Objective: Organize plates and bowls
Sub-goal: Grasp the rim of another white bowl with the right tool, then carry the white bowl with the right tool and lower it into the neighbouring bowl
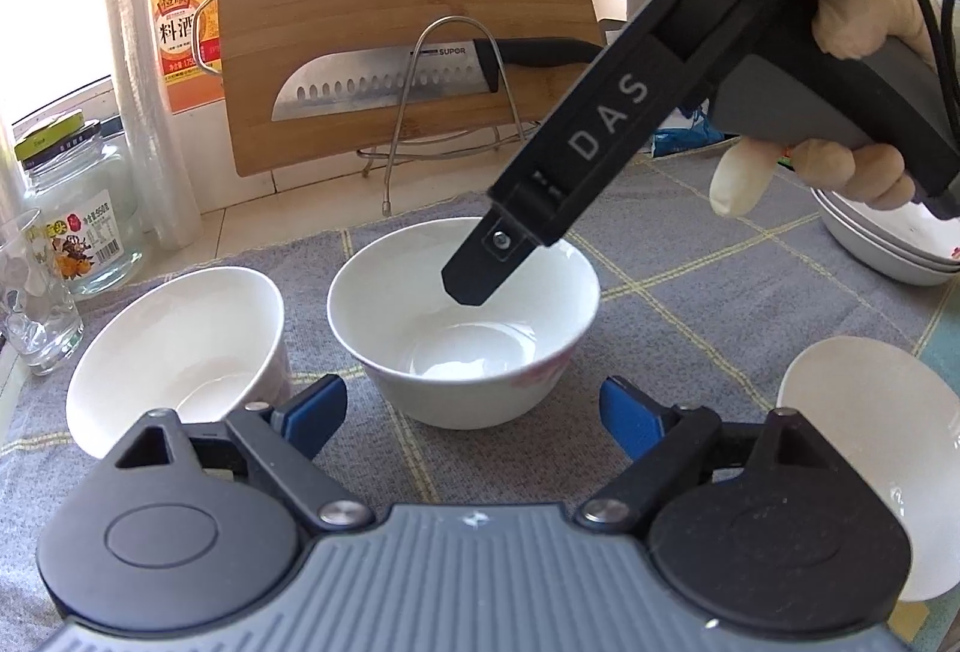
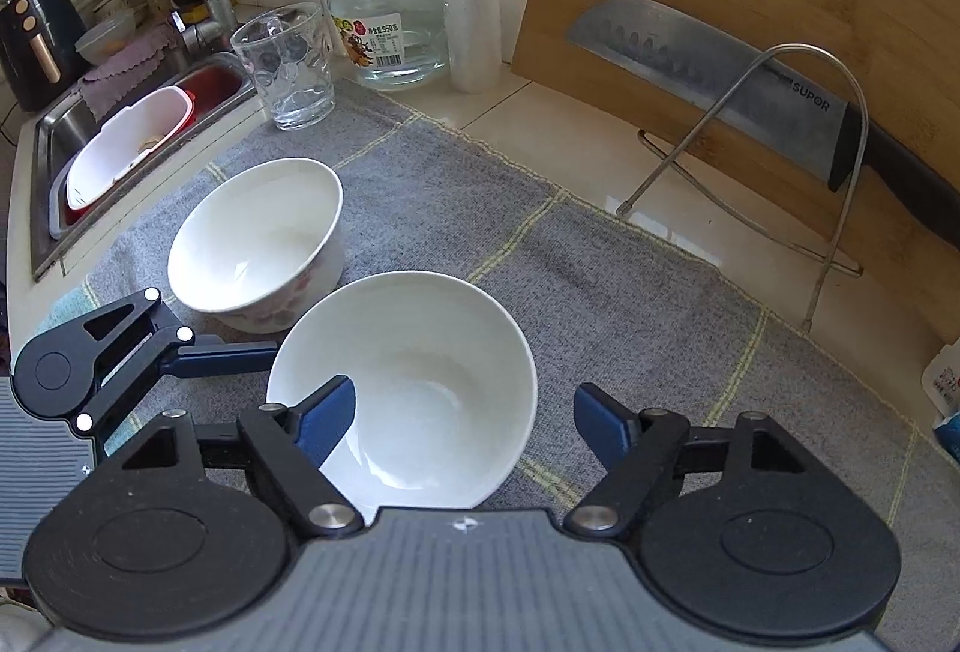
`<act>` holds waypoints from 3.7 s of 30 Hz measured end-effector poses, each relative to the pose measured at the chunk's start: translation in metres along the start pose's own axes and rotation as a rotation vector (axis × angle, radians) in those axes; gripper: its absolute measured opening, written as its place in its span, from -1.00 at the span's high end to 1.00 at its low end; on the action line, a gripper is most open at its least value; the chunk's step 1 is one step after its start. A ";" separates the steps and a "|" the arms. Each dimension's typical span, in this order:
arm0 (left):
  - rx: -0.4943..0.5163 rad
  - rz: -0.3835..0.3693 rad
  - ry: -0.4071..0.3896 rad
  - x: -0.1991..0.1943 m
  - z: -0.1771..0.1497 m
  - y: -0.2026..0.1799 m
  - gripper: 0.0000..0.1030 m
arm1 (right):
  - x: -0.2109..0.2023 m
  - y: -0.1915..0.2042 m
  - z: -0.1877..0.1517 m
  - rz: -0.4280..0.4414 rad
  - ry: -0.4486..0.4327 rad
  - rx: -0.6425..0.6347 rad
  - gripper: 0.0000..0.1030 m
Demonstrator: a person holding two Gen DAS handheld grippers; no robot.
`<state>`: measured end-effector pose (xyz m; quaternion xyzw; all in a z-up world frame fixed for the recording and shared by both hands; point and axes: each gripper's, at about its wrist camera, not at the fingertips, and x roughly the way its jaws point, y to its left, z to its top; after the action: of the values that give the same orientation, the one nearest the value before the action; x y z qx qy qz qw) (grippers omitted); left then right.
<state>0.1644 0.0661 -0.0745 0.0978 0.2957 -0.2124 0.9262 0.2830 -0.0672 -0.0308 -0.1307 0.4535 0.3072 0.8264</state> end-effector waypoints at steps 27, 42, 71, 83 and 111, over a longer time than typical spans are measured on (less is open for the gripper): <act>-0.002 -0.001 0.002 0.006 0.007 0.005 -0.51 | 0.016 -0.016 0.006 0.088 0.045 0.096 -0.16; 0.007 -0.025 -0.001 -0.021 0.020 -0.004 -0.51 | -0.017 -0.007 0.000 0.093 0.018 0.109 -0.16; 0.066 -0.174 -0.017 -0.092 0.012 -0.052 -0.51 | -0.102 0.022 -0.072 0.059 -0.053 0.210 -0.18; 0.114 -0.268 0.002 -0.097 0.002 -0.073 -0.51 | -0.119 0.021 -0.110 0.022 -0.046 0.304 -0.19; 0.132 -0.346 0.091 -0.089 -0.006 -0.076 -0.51 | -0.113 0.022 -0.138 0.017 0.003 0.375 -0.22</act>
<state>0.0616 0.0299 -0.0315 0.1154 0.3349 -0.3827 0.8532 0.1321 -0.1626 -0.0121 0.0291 0.5051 0.2243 0.8329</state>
